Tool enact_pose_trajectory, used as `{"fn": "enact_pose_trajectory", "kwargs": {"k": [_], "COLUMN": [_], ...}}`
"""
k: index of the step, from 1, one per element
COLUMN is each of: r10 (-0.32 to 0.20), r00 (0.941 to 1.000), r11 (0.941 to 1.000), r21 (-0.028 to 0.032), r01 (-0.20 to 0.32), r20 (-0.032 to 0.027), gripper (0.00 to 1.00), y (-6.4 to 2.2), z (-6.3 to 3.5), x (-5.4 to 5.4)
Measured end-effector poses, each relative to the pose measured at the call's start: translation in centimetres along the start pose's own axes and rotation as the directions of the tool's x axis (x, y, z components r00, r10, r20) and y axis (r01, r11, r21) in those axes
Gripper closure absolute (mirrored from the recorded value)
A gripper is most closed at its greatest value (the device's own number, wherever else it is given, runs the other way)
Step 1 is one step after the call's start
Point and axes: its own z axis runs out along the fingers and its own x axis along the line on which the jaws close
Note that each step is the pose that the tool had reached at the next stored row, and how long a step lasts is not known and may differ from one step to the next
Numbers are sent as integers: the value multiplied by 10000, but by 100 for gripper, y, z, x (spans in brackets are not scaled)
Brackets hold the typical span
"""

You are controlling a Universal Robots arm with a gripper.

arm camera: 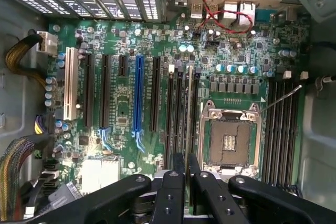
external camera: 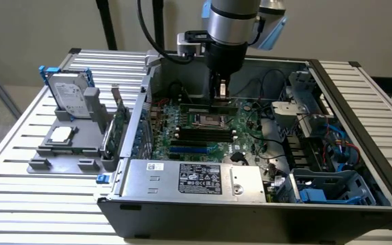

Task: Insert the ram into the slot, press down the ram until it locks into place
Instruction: 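Insert the ram into the slot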

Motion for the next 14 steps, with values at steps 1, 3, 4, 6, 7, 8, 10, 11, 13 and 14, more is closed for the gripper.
{"fn": "enact_pose_trajectory", "kwargs": {"k": [1,3,4,6,7,8,10,11,13,14], "r10": [-1,-1,-2,-1,0,-1,0,-1,0,0], "r00": [10000,10000,10000,10000,10000,10000,10000,10000,10000,10000], "r11": [10000,10000,10000,10000,10000,10000,10000,10000,10000,10000], "r21": [0,0,-1,-1,0,-1,0,0,0,0], "r01": [1,1,2,1,0,1,0,1,0,0], "r20": [-3,-8,-10,-14,-13,-16,-15,-16,-17,-18], "gripper": [86,86,86,86,86,86,86,86,86,86], "y": [-1,-2,-3,-4,-4,-5,-6,-6,-7,-8], "z": [19,55,72,108,127,146,183,199,236,254], "x": [4,13,19,32,40,48,63,70,84,89]}}
